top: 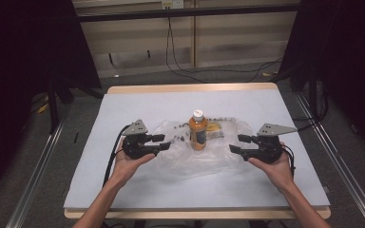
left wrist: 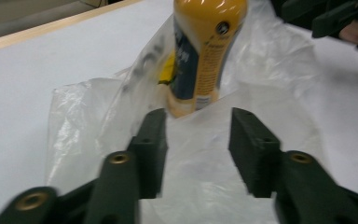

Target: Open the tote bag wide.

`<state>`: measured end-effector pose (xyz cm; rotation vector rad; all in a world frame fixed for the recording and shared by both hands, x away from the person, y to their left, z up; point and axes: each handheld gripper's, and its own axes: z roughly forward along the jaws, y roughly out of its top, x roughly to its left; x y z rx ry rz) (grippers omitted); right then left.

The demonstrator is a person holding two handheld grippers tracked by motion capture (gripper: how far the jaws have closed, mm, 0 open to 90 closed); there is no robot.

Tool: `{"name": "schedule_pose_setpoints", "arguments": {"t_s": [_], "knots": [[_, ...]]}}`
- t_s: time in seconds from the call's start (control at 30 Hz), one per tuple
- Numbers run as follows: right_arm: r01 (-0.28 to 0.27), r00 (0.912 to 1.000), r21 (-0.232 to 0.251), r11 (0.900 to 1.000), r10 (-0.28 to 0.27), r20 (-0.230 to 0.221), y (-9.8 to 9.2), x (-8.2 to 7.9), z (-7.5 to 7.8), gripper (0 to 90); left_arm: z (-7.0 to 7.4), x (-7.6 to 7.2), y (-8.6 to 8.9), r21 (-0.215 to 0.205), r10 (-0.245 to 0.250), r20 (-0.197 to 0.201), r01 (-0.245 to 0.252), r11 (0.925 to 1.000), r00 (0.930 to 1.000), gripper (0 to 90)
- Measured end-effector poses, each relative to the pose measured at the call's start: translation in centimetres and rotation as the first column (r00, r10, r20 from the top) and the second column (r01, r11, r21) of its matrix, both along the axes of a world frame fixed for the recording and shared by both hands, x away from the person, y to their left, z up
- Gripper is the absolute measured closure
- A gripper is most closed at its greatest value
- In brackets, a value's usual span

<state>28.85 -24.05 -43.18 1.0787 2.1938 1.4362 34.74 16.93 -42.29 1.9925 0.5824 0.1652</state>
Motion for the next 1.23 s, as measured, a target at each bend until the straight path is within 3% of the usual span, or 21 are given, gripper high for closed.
{"name": "schedule_pose_setpoints", "arguments": {"t_s": [0.1,0.2,0.4,0.53,0.63,0.8,0.83,0.87,0.93,1.0,1.03,1.1,1.13,1.2,1.23], "knots": [[0.027,0.9996,0.017,0.999,-0.027,0.004,-0.2,-0.7,0.4,19.9,0.4,-0.8,0.5,-0.014,0.017,0.004,-0.017,0.9998,0.9998,37.0],[0.030,0.9994,0.035,0.999,-0.031,0.016,-0.5,-1.4,0.8,11.7,0.6,-1.7,1.1,-0.019,0.075,0.039,-0.074,0.9971,0.9964,24.4],[0.055,0.9981,0.078,0.995,-0.057,0.022,-1.2,-2.8,0.8,4.7,0.6,-3.4,2.5,-0.034,0.119,0.056,-0.117,0.9926,0.9914,9.6],[0.087,0.9954,0.091,0.992,-0.090,0.033,-1.8,-3.9,0.6,2.5,0.0,-4.7,4.0,-0.050,0.151,0.046,-0.149,0.9876,0.9874,7.7],[0.113,0.9929,0.074,0.991,-0.115,0.030,-2.4,-4.9,0.3,2.3,-0.1,-5.4,5.2,-0.065,0.166,0.037,-0.164,0.9844,0.9854,4.8],[0.129,0.9917,0.034,0.991,-0.129,0.003,-2.7,-6.1,-0.5,4.6,-0.1,-6.8,6.7,-0.038,0.202,0.064,-0.200,0.9790,0.9772,4.0],[0.133,0.9910,0.038,0.990,-0.134,0.007,-2.8,-6.5,-0.5,4.3,-0.2,-7.2,7.0,-0.054,0.214,0.063,-0.211,0.9760,0.9747,3.3],[0.143,0.9894,0.045,0.989,-0.144,0.019,-2.8,-6.9,-0.6,3.7,-0.4,-7.7,7.4,-0.072,0.209,0.048,-0.206,0.9760,0.9767,2.7],[0.167,0.9852,0.067,0.984,-0.169,0.026,-3.2,-7.7,-0.7,3.4,-0.7,-8.2,7.7,-0.069,0.220,0.056,-0.216,0.9740,0.9739,2.5],[0.186,0.9814,0.062,0.981,-0.188,0.038,-3.4,-8.3,-0.9,3.6,-1.3,-8.8,7.8,-0.061,0.246,0.069,-0.242,0.9682,0.9667,2.7],[0.200,0.9786,0.075,0.977,-0.203,0.036,-3.5,-8.5,-1.1,3.9,-1.7,-9.1,7.8,-0.064,0.246,0.071,-0.242,0.9681,0.9665,2.9],[0.213,0.9764,0.070,0.975,-0.215,0.022,-3.8,-9.0,-1.4,4.5,-1.9,-9.4,8.1,-0.046,0.215,0.075,-0.212,0.9761,0.9736,3.4],[0.217,0.9749,0.069,0.974,-0.220,0.033,-3.9,-9.2,-1.3,5.5,-2.1,-9.6,8.2,-0.049,0.232,0.090,-0.229,0.9723,0.9685,3.6],[0.230,0.9717,0.076,0.970,-0.233,0.038,-4.1,-9.3,-1.3,4.8,-2.3,-9.6,8.5,-0.052,0.236,0.079,-0.233,0.9712,0.9685,3.1],[0.232,0.9714,0.080,0.970,-0.235,0.036,-4.2,-9.2,-1.4,4.9,-2.3,-9.7,8.6,-0.050,0.250,0.084,-0.246,0.9679,0.9646,3.3]]}}
